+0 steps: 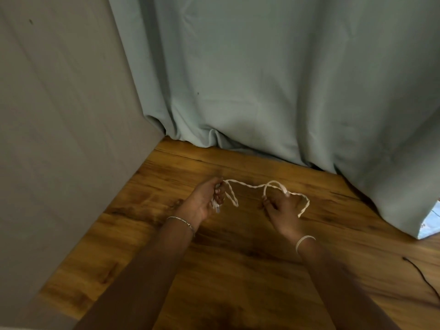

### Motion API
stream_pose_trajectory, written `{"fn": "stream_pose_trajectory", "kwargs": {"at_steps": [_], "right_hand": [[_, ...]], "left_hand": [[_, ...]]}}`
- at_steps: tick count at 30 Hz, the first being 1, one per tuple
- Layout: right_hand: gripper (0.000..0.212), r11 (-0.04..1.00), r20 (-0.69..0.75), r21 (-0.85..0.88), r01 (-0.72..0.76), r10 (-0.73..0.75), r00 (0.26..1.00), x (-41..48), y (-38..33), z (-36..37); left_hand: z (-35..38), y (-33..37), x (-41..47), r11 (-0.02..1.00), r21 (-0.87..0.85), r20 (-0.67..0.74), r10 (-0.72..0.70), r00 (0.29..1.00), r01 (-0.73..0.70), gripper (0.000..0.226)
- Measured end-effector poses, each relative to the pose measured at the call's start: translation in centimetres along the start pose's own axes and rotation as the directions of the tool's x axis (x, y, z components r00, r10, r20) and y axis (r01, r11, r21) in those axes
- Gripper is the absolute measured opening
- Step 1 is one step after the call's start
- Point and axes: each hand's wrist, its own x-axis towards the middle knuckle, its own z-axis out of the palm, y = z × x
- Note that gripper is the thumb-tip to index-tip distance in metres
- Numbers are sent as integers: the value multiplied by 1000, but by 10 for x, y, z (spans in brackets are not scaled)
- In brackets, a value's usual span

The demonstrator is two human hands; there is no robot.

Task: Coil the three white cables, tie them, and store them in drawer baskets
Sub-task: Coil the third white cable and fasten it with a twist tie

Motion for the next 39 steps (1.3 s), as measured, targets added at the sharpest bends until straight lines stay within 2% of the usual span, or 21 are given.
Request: {"fn": "stream_pose_trajectory", "kwargs": {"at_steps": [2,4,5,7,10,14,16,18,20,21,22,23,24,25,27,29,31,33,35,37,39], "right_hand": [[26,958,66,-282,-49,71,995,-2,-1,0],[19,904,-71,-414,-109,87,994,-4,-6,0],[17,904,-190,-413,-108,30,981,-6,-9,0],[30,940,-369,-336,-63,-70,927,-7,-17,-1],[46,972,-417,-233,29,-127,900,-4,-29,-2],[36,983,-320,4,186,-175,931,1,-46,14],[33,988,-255,109,108,-77,964,8,-48,23],[38,956,-107,280,-87,121,987,16,-48,26],[45,768,147,550,-327,296,944,22,-51,23],[45,649,246,654,-389,304,920,24,-50,20],[42,567,286,717,-404,289,914,25,-51,17],[37,542,281,744,-391,277,919,26,-51,15],[34,584,236,730,-355,272,933,26,-52,14],[31,673,164,675,-303,263,951,25,-52,13],[21,873,3,465,-145,162,987,24,-53,10],[17,982,-111,184,35,-15,994,24,-52,7],[16,972,-148,-147,185,-207,967,28,-47,3],[24,880,-119,-393,265,-335,935,31,-40,-1],[41,837,-123,-475,273,-370,921,31,-34,-5],[57,867,-181,-440,234,-341,923,29,-33,-9],[67,854,-157,-442,275,-376,913,29,-30,-10]], "left_hand": [[2,2,-1,1000,-23,34,-8,999,9,33],[5,4,-1,1000,-21,54,-3,999,5,33],[6,5,-2,1000,-19,67,2,998,0,33],[9,8,-4,1000,-25,102,11,995,-9,34],[14,12,-6,1000,-18,152,21,988,-19,35],[24,14,-8,1000,-7,222,12,975,-10,35],[28,14,-9,1000,-8,264,7,964,-5,34],[32,15,-11,1000,-22,303,-3,953,10,35],[34,17,-13,999,-44,328,-16,945,32,35],[34,17,-15,997,-61,339,-22,940,45,34],[34,18,-16,995,-82,347,-24,938,56,32],[34,18,-17,992,-106,349,-27,937,68,32],[33,19,-17,988,-130,345,-33,938,83,31],[32,21,-17,982,-158,339,-43,940,102,32],[32,26,-18,970,-204,333,-62,941,136,31],[34,30,-18,967,-208,331,-71,941,146,31],[35,32,-19,969,-190,341,-86,936,158,31],[35,32,-22,970,-169,353,-104,930,173,30],[35,31,-24,974,-137,363,-119,924,179,30],[35,30,-25,976,-112,364,-134,921,186,31],[35,29,-26,973,-112,362,-147,921,199,31]]}}
